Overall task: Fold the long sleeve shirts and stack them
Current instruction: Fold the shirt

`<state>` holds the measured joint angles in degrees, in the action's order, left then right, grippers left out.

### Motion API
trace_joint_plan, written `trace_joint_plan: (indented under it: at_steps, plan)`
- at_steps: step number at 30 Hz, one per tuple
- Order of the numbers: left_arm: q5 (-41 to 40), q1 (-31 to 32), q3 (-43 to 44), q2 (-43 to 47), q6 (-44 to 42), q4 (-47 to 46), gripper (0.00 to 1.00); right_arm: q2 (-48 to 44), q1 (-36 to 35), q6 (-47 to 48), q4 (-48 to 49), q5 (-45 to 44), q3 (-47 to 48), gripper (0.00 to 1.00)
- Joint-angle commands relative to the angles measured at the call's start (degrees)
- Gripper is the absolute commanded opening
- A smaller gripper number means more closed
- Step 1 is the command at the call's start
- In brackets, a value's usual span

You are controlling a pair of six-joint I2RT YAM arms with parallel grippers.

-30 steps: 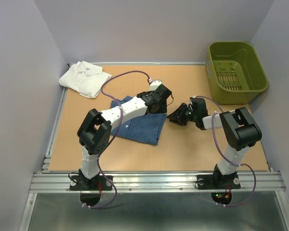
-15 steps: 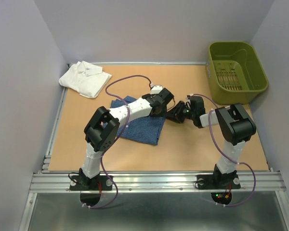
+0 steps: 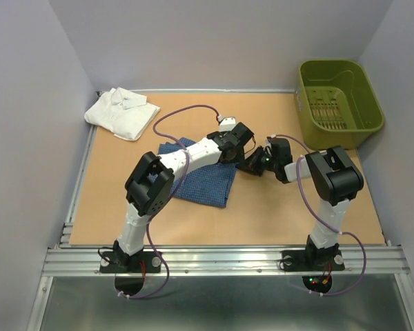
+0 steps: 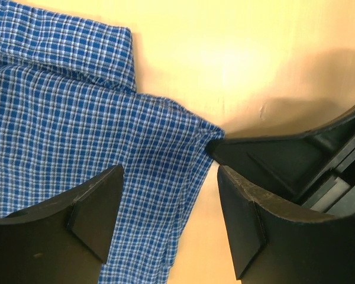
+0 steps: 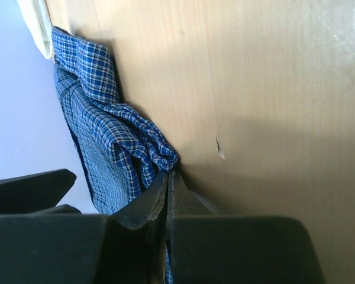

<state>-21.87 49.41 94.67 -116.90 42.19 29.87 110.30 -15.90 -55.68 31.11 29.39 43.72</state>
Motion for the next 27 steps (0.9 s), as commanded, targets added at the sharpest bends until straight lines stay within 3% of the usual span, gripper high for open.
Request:
trace_joint_plan:
  at_steps: [1, 8, 18, 24, 27]
  plan:
    - [-2.83, 0.25, 4.11, -1.75, 2.89, 0.54, 0.75, 0.0, -0.8, 3.12, -2.81, -4.34, -0.31, 0.0]
    - [-5.46, 0.52, 8.15, -6.13, 5.61, 3.95, 0.75, -1.05, -1.5, 3.91, -2.9, -5.22, -0.75, 0.01]
    - [-8.01, 0.6, 10.44, -9.22, 8.08, 5.9, 0.66, -0.7, -2.99, 4.62, -2.81, -5.3, -0.39, 0.01]
    - [-7.58, 0.6, 11.32, -10.63, 7.99, 6.52, 0.57, -0.7, -3.52, 4.79, -2.64, -5.39, -0.31, 0.0]
    - [-6.96, 0.6, 11.15, -11.07, 7.55, 6.61, 0.43, -0.44, -3.61, 4.79, -2.55, -5.48, -0.31, 0.01]
